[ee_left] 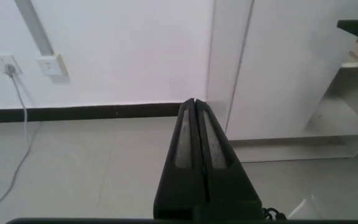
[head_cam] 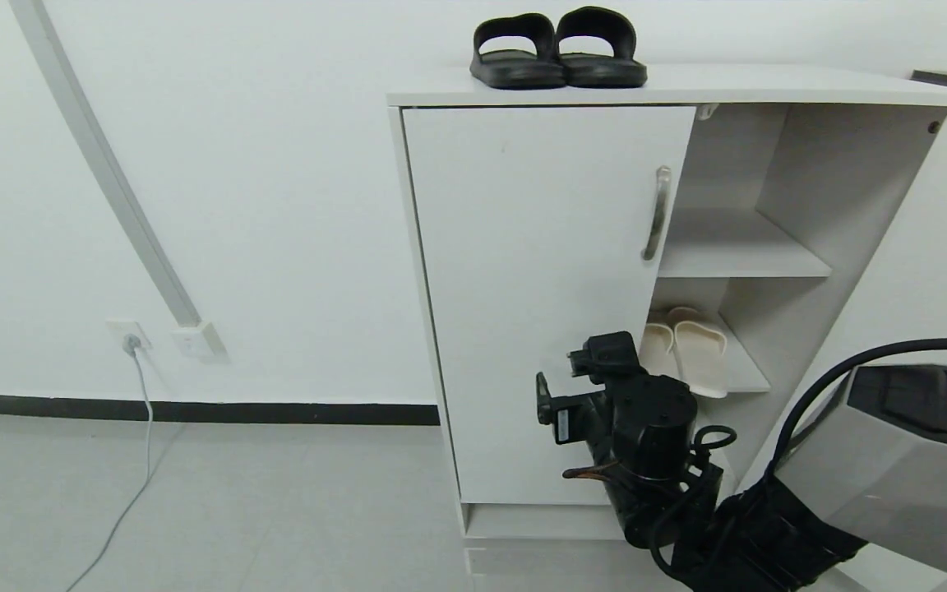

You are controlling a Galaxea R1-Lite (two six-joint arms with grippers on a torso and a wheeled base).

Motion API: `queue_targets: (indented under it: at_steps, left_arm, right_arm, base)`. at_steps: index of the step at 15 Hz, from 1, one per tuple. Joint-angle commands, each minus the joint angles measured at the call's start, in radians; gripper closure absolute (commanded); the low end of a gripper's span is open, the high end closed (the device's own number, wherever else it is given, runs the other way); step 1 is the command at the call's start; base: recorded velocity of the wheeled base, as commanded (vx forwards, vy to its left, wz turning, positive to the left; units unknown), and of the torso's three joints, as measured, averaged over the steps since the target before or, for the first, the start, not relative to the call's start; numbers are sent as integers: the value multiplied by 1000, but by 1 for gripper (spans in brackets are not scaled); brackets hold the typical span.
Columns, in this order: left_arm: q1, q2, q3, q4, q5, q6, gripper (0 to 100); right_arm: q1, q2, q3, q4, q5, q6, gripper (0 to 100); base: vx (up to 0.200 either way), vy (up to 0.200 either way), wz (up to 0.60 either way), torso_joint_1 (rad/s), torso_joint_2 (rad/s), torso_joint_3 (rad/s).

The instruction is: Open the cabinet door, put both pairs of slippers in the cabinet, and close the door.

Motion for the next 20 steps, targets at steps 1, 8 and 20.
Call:
queue_targets:
  at_steps: [1, 8, 20]
  left_arm:
    - [0, 1, 0, 0, 0, 0, 100]
    - [0, 1, 0, 0, 0, 0, 100]
    - [0, 1, 0, 0, 0, 0, 100]
  right_arm:
    - [-1, 2, 34, -40, 41, -14, 0]
    - [-9, 10, 45, -77, 57, -46, 0]
    - [-9, 18, 48, -77, 57, -58, 0]
  base:
    - [0, 200, 0, 2, 2, -2]
    - [0, 0, 0, 0, 0, 0]
    - [0, 0, 0, 1, -40, -52]
